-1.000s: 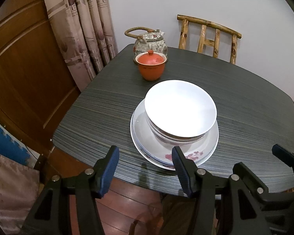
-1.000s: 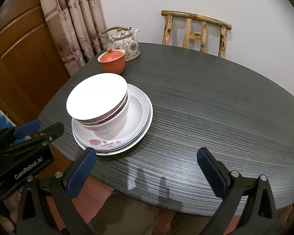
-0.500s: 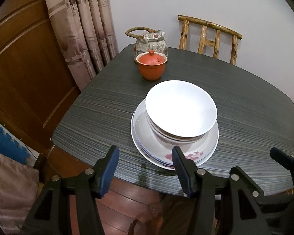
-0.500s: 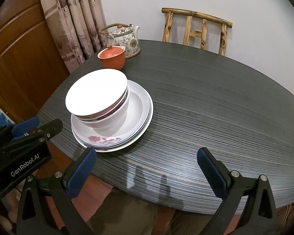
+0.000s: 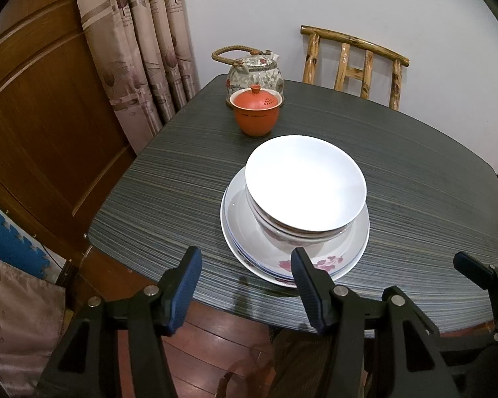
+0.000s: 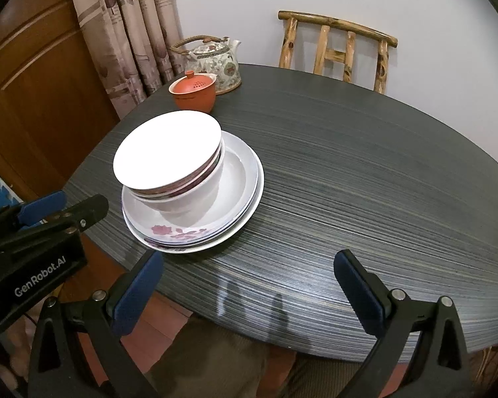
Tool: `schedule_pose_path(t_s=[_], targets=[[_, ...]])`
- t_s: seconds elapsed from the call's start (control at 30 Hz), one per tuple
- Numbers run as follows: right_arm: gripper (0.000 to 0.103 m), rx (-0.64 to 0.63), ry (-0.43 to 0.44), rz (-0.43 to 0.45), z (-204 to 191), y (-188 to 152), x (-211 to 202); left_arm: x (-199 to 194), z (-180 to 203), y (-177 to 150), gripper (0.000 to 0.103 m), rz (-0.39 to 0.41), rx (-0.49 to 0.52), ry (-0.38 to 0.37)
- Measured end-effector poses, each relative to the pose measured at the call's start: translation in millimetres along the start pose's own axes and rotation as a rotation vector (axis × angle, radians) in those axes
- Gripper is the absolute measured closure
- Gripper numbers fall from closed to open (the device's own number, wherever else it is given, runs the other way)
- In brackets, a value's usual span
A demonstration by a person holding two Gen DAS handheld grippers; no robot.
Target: Organize plates and bowls
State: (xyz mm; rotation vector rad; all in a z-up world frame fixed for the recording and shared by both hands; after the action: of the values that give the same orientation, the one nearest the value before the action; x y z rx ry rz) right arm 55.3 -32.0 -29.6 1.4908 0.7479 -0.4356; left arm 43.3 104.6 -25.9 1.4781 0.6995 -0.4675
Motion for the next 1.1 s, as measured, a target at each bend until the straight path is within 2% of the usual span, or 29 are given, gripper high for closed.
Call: schedule_pose_path(t_s=[1.1], targets=[[0.001, -0.008, 0.007, -0.013, -3.6, -4.1, 2.8, 0.3, 4.1, -1.0, 0.046, -0.001, 0.010, -0.017]])
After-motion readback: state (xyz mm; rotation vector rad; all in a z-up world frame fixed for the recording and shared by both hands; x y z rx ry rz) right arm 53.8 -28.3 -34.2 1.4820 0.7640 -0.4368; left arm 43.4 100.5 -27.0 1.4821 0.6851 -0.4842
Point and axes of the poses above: each gripper's, at about its wrist camera, not at the fingertips, and x roughly the way its jaws point, z to its right, y to its top, the point moved 4 cm from there along x, roughly the way its jaws point, and after that the axes turned 13 degrees about z, right-handed, at the moved point
